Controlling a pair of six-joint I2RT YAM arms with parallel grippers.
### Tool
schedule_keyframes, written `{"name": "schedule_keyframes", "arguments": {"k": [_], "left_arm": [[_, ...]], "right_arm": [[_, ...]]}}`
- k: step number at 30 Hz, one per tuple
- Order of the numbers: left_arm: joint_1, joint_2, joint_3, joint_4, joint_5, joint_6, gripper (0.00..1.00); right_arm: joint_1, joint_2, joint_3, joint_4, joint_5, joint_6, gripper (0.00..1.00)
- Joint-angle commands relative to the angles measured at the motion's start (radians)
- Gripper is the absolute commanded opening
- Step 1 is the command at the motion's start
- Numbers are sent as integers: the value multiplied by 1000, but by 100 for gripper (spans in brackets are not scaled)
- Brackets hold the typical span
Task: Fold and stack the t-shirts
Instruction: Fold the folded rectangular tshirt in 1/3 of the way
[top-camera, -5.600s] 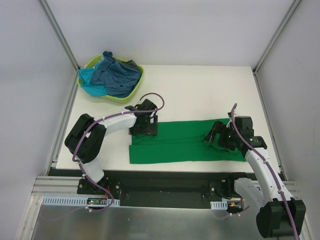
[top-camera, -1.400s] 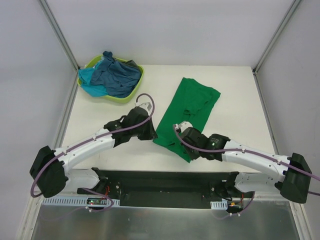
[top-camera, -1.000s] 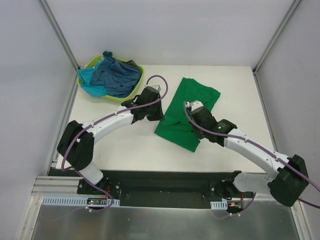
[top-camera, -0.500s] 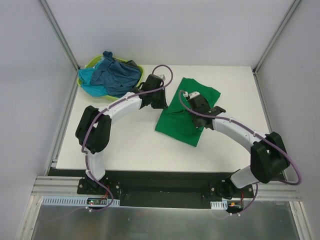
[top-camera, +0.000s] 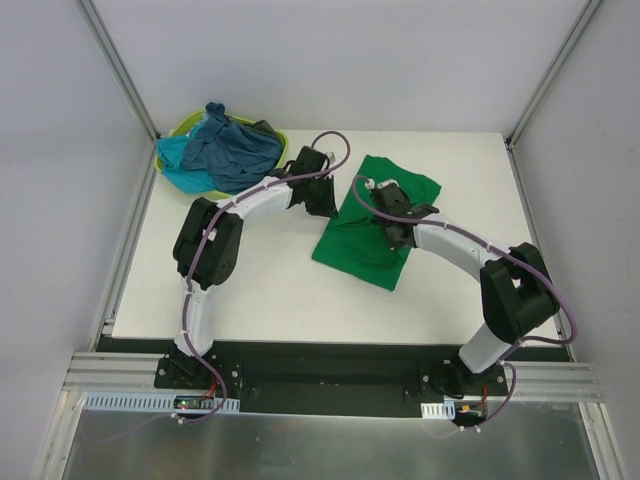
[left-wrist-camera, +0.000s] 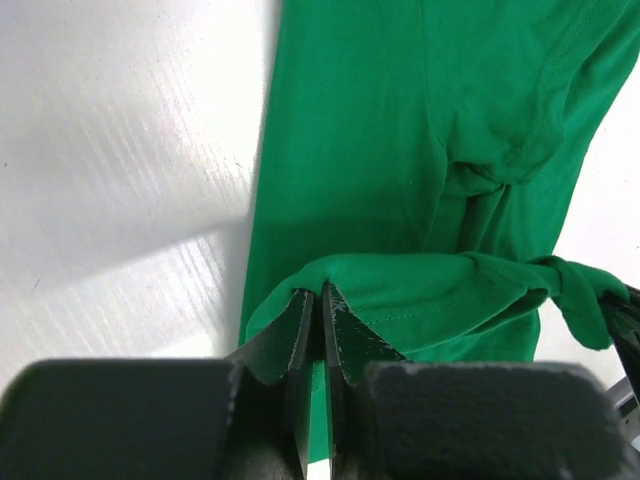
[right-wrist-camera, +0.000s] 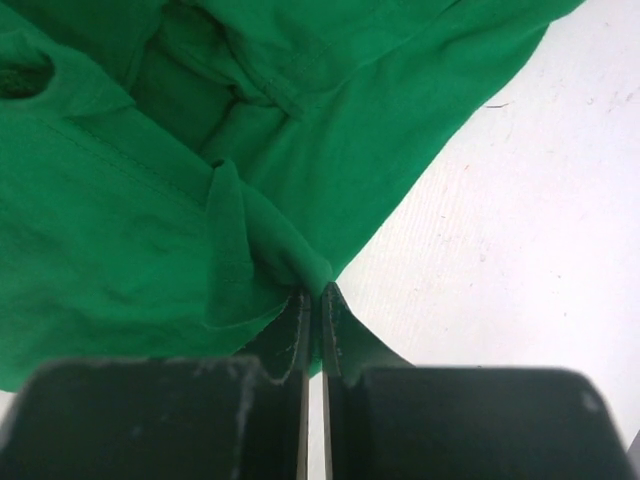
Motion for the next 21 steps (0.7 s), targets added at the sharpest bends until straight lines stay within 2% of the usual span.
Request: {"name": "schedule_keyframes", "arguments": {"k": [1, 4, 5, 6, 7, 9, 11, 14, 16, 19, 21], "left_arm": [[20, 32, 66, -7, 35, 25, 5], [28, 50, 83, -10, 49, 26, 13], [33, 55, 87, -10, 55, 31, 18], [36, 55, 90, -10, 63, 39, 26], [42, 55, 96, -10, 72, 45, 38], [54, 46, 107, -13, 104, 49, 54], [65, 12, 101, -15, 121, 51, 68], [66, -78, 40, -15, 94, 56, 99], [66, -143, -29, -15, 65, 51, 99], [66, -235, -168, -13, 29, 28, 99], [65, -291, -259, -13, 9, 8, 99]], "right_arm": [[-26, 3, 45, -39, 60, 32, 0], [-41, 32, 62, -45, 59, 37, 1], [-44, 44, 71, -45, 71, 40, 5], [-46, 61, 82, -40, 88, 38, 13], [-50, 78, 93, -31, 100, 31, 29], [-61, 110, 137, -25, 132, 17, 58], [-64, 118, 183, -51, 178, 21, 65], [-63, 60, 188, -62, 177, 49, 82], [-63, -18, 144, -45, 143, 69, 97], [-64, -140, 24, 15, 28, 92, 96], [-63, -196, -50, 67, -129, 89, 96]]}}
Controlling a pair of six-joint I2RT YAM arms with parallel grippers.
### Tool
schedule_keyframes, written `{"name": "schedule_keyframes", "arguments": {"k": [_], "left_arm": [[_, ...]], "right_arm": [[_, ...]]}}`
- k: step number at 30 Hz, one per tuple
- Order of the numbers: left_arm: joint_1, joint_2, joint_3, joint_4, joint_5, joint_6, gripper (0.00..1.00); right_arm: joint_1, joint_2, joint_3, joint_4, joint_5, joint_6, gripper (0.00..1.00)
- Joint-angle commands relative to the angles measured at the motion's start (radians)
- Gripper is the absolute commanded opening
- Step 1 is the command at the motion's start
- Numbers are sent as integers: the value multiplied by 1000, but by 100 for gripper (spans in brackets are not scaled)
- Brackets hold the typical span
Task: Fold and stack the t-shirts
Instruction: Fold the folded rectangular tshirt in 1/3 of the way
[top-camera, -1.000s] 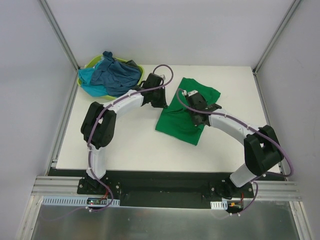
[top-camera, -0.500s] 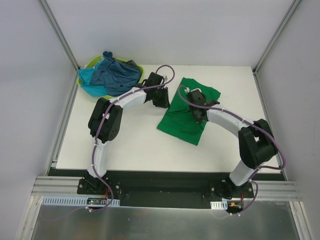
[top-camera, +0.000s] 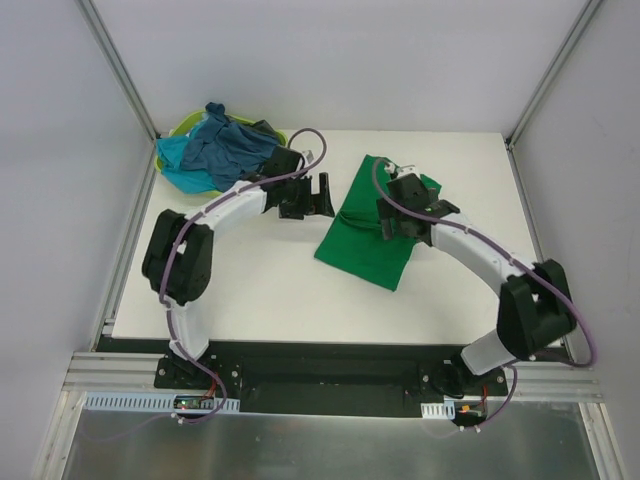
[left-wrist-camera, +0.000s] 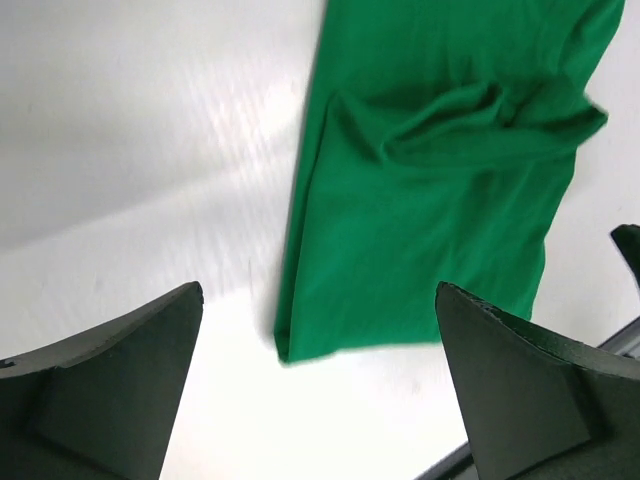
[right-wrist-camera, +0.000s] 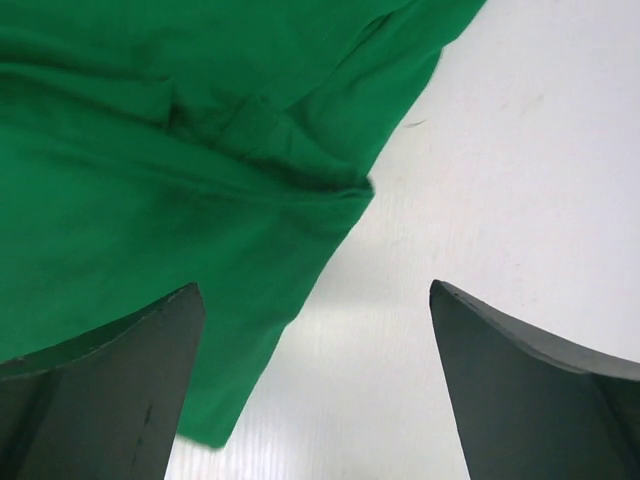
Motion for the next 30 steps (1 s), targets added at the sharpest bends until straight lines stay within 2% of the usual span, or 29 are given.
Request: {"name": "schedule_keyframes", "arguments": {"k": [1, 4, 7, 12, 16, 20, 23, 26, 30], "left_arm": [[-3, -184, -179, -6, -65, -35, 99], [-3, -276, -297, -4, -123, -64, 99], [-3, -343, -392, -3, -174, -84, 99], [-3, -422, -480, -3, -229, -101, 99], [0, -428, -489, -3, -249, -101, 99], [0, -408, -480, -1, -228, -101, 99], [0, -380, -463, 2, -199, -107, 99], [0, -345, -438, 9, -168, -110, 99], [0, -276, -377, 20, -133, -122, 99]], "right_arm": [[-2, -166, -127, 82, -289, 34, 96], [-2, -160, -168, 149, -608, 61, 96], [0, -85, -145, 211, -746, 109, 96], [-2, 129, 5, 212, -725, 121, 96], [-22, 318, 218, 153, -647, 104, 96], [-37, 433, 436, 99, -488, 25, 96], [-42, 470, 537, -2, -488, -26, 96], [-40, 373, 463, 7, -563, -43, 96], [-26, 149, 199, 91, -579, -49, 96]]}}
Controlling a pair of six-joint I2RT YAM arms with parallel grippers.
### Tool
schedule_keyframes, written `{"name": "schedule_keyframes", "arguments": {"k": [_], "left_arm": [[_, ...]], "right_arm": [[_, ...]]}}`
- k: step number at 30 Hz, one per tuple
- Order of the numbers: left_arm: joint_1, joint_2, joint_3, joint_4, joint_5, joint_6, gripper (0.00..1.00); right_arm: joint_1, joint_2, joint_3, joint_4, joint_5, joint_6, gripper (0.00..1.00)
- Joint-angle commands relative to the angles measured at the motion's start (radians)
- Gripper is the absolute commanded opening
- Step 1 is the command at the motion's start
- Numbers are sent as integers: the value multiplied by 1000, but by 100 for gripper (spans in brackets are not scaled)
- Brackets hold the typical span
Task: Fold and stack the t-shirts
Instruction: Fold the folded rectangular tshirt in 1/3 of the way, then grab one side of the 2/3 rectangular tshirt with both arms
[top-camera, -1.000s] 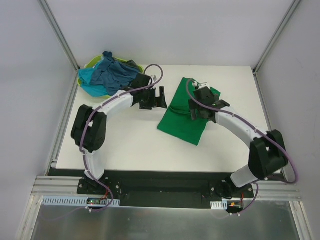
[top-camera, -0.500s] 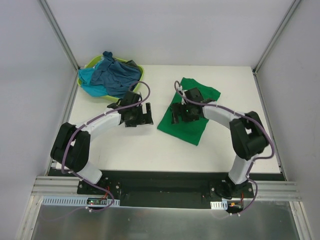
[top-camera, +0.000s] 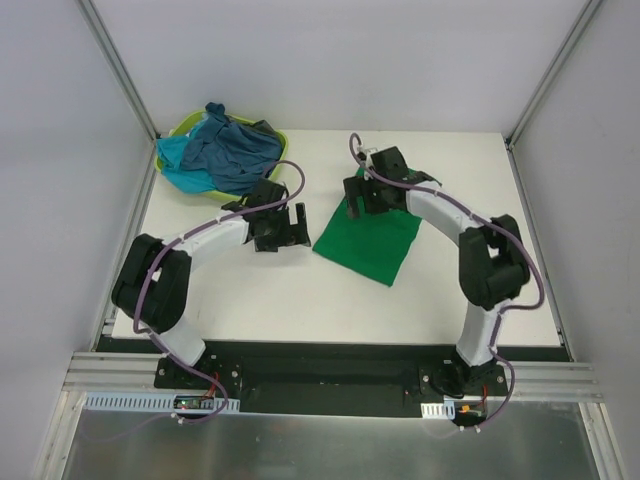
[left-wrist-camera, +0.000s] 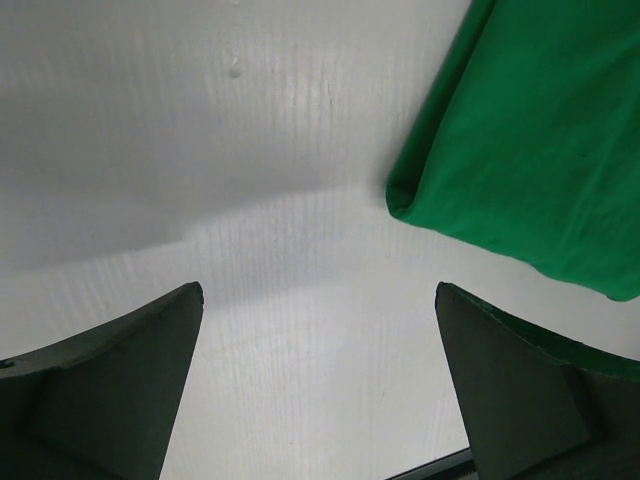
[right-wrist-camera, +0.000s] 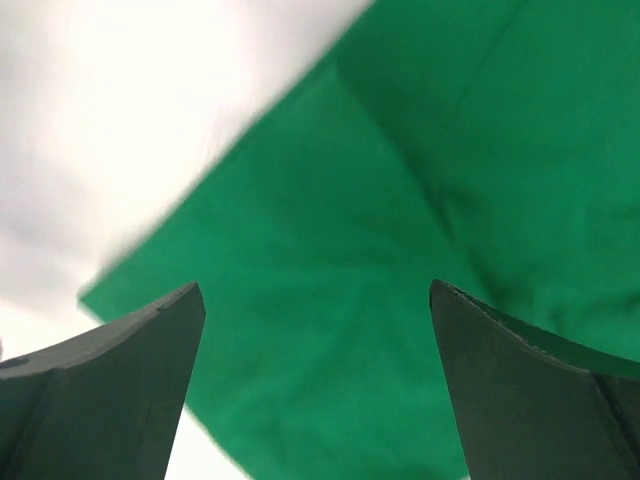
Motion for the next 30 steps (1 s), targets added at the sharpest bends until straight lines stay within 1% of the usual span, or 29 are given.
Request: {"name": "schedule_keyframes", "arguments": {"k": [1, 4, 7, 8, 11, 13, 16, 17, 18, 21, 24, 25, 27, 29, 30], "left_arm": [[-1, 76, 88, 24, 69, -30, 99], [-3, 137, 134, 32, 106, -48, 93], [-6, 191, 165, 34, 135, -62, 80], [-7, 206, 171, 37, 141, -68, 75], [-18, 241, 190, 38, 147, -82, 68], [-26, 260, 197, 38, 156, -85, 63], [-30, 290, 208, 40, 153, -96, 62], [-32, 300, 217, 41, 153, -99, 59], [-32, 313, 226, 41, 163, -99, 54], [-38, 338, 242, 40, 183, -101, 40], [-43, 347, 240, 41, 193, -104, 25], [-43, 350, 240, 41, 199, -104, 18], [-43, 353, 239, 38, 189, -102, 0], [-43, 350, 237, 38, 169, -102, 0], [-43, 347, 237, 40, 161, -101, 0]], "right_arm": [[24, -286, -242, 6, -27, -37, 96], [48, -439, -443, 26, -44, -8, 96], [94, -545, -596, 37, -53, -1, 96], [116, -570, -627, 34, -46, 4, 96], [157, -610, -693, 20, 11, 29, 96], [168, -622, -719, 20, 42, 36, 96], [171, -621, -733, 11, 77, 30, 96], [176, -619, -732, 8, 77, 26, 96], [177, -615, -735, 8, 77, 26, 96], [189, -604, -730, -5, 140, 19, 96], [202, -595, -724, -6, 148, 0, 97], [206, -590, -721, -6, 149, -11, 98], [215, -573, -710, -11, 158, -31, 99], [223, -550, -692, -18, 143, -50, 94], [226, -536, -681, -20, 146, -57, 93]]}}
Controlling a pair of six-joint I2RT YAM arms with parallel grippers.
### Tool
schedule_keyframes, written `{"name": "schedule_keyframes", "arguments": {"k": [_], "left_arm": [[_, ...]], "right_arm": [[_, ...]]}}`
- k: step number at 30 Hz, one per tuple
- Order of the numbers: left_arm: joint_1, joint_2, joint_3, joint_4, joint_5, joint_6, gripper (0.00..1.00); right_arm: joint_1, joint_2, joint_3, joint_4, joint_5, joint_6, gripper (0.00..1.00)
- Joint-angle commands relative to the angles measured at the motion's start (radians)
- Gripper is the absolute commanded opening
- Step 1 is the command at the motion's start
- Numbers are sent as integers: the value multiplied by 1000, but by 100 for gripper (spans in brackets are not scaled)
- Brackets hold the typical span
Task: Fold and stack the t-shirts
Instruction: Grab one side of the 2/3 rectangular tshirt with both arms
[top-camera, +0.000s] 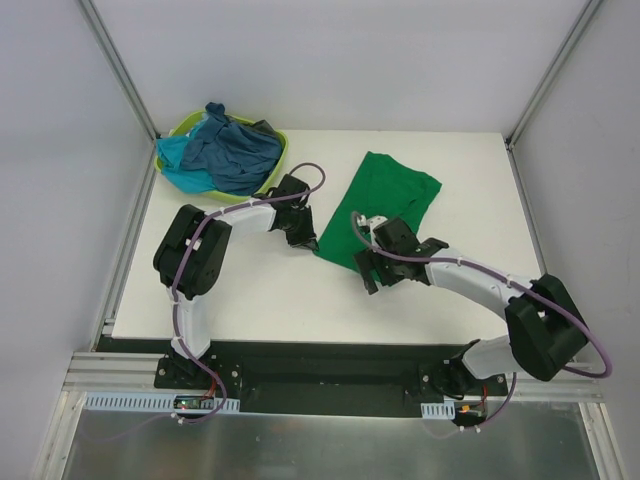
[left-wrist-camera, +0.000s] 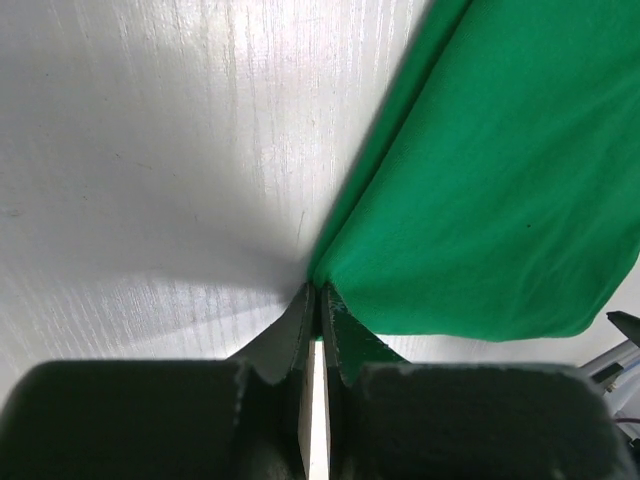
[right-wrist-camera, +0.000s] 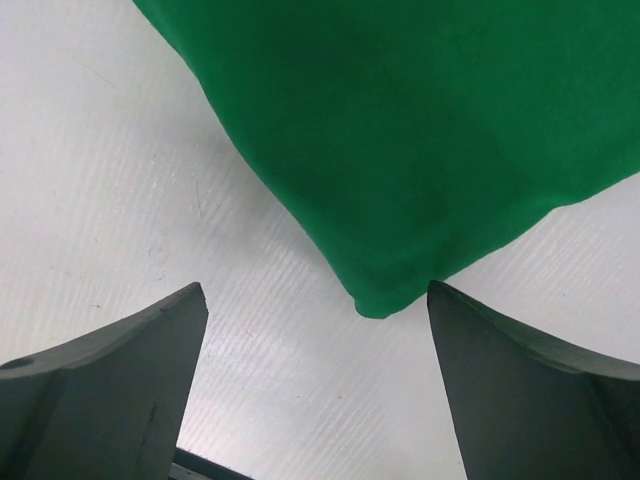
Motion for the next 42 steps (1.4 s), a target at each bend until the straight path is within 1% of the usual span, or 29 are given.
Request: {"name": "schedule_keyframes", "arguments": {"k": [1, 3, 7, 10, 11, 13, 17, 20, 23, 25, 27, 29, 31, 33, 35, 39, 42], "left_arm": [[-9, 0, 20, -10, -17, 4, 0], [-9, -11, 19, -10, -32, 9, 0], [-7, -23, 16, -10, -64, 10, 0], [-6, -25, 19, -11, -72, 13, 0], [-7, -23, 20, -11, -70, 16, 0], [-4, -22, 19, -14, -78, 15, 0], [1, -28, 11, -16, -81, 15, 0], [1, -35, 8, -17, -78, 21, 0], [1, -49, -3, -19, -89, 22, 0], [1, -74, -21, -22, -109, 19, 0], [1, -118, -50, -25, -141, 12, 0], [1, -175, -98, -28, -196, 1, 0], [1, -245, -148, -36, -251, -16, 0], [1, -322, -202, -48, -290, -36, 0], [1, -406, -253, -65, -357, -51, 0], [1, -581, -322, -137, -437, -63, 0], [1, -713, -362, -171, -471, -65, 0]], "right_arm": [[19, 61, 73, -29, 34, -45, 90], [21, 113, 108, -72, 72, -36, 85], [21, 167, 144, -129, 88, -9, 70], [24, 177, 135, -140, 76, 17, 66], [24, 184, 131, -144, 65, 24, 63], [25, 194, 127, -153, 50, 34, 59], [25, 214, 113, -152, 27, 50, 48], [27, 243, 125, -150, 39, 51, 45], [27, 279, 150, -169, 33, 65, 29], [34, 274, 151, -172, 10, 79, 18], [54, 253, 145, -180, -32, 79, 14], [86, 216, 136, -184, -113, 83, 5], [113, 170, 127, -178, -203, 96, 1], [140, 122, 118, -152, -304, 111, 1], [172, 80, 111, -126, -407, 119, 0], [229, -5, 102, -66, -567, 146, 0], [252, -62, 88, -3, -674, 212, 0]]}}
